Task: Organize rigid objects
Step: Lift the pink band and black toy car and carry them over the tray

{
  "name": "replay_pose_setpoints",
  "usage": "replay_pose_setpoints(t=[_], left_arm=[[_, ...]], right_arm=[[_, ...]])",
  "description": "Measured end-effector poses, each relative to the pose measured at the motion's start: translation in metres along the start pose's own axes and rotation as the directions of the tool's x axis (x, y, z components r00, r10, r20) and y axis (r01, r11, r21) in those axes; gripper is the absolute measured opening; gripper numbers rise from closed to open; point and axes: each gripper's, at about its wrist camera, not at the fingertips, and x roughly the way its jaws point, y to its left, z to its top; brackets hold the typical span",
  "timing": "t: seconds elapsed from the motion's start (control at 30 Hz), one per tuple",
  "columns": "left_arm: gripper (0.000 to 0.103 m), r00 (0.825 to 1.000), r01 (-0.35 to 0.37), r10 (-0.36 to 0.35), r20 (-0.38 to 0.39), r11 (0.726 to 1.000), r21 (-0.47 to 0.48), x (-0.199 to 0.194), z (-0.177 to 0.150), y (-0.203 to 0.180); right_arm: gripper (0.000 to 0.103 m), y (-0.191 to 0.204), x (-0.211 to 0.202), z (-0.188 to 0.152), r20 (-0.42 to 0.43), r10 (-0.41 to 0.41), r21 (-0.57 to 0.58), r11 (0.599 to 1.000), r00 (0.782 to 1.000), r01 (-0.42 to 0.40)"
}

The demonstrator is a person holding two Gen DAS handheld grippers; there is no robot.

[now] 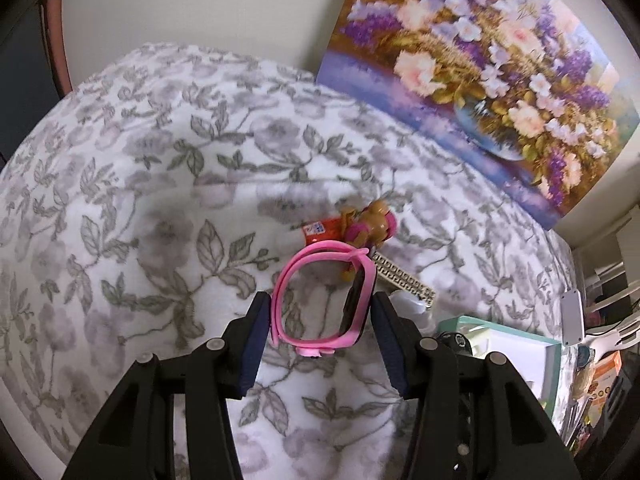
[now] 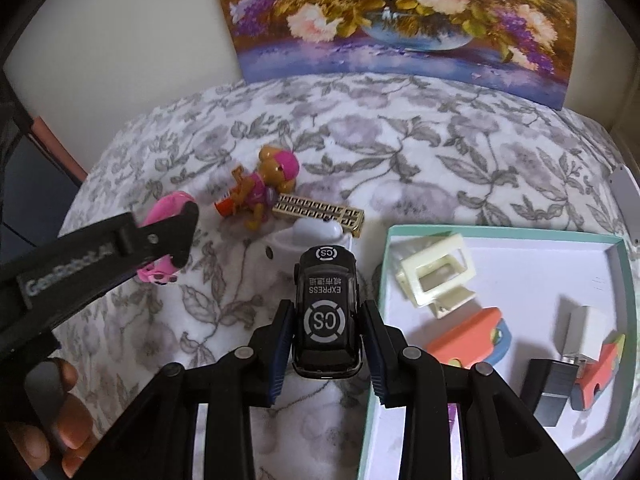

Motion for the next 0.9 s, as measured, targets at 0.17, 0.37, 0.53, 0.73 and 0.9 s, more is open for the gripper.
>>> replay_pose_setpoints(t=[0.17, 0.37, 0.53, 0.73, 0.9], left_arm=[[0.053, 0.999, 0.012, -0.014, 0.038, 0.999, 0.033, -0.019, -0.003, -0.015], [0.053, 0.999, 0.026, -0.030, 0.026, 0.991, 0.130, -0.018, -0.015, -0.056], [0.053, 0.999, 0.044, -0.044, -0.001, 0.979, 0.198, -0.013, -0.029, -0.089], [0.053, 0.998, 0.069, -0.064, -0.028, 0.954, 0.292, -0.010, -0.050, -0.133], [0.053, 0.996, 0.091, -0.076, -0.053, 0.924, 0.371, -0.003, -0.071, -0.169]], right_arm=[[0.036, -0.018, -0.016, 0.006, 0.035, 0.020, 0.053, 0.998, 0.999, -0.021], [0.036, -0.055, -0.025, 0.010, 0.052, -0.052, 0.123, 0.991, 0.997, 0.045], [0.036, -0.099, -0.028, 0.008, 0.038, -0.075, 0.224, 0.973, 0.996, 0.065], [0.036, -0.142, -0.030, 0.003, 0.023, -0.069, 0.319, 0.946, 0.997, 0.058], [0.036, -0.167, -0.033, 0.000, 0.019, -0.074, 0.378, 0.924, 0.997, 0.061]])
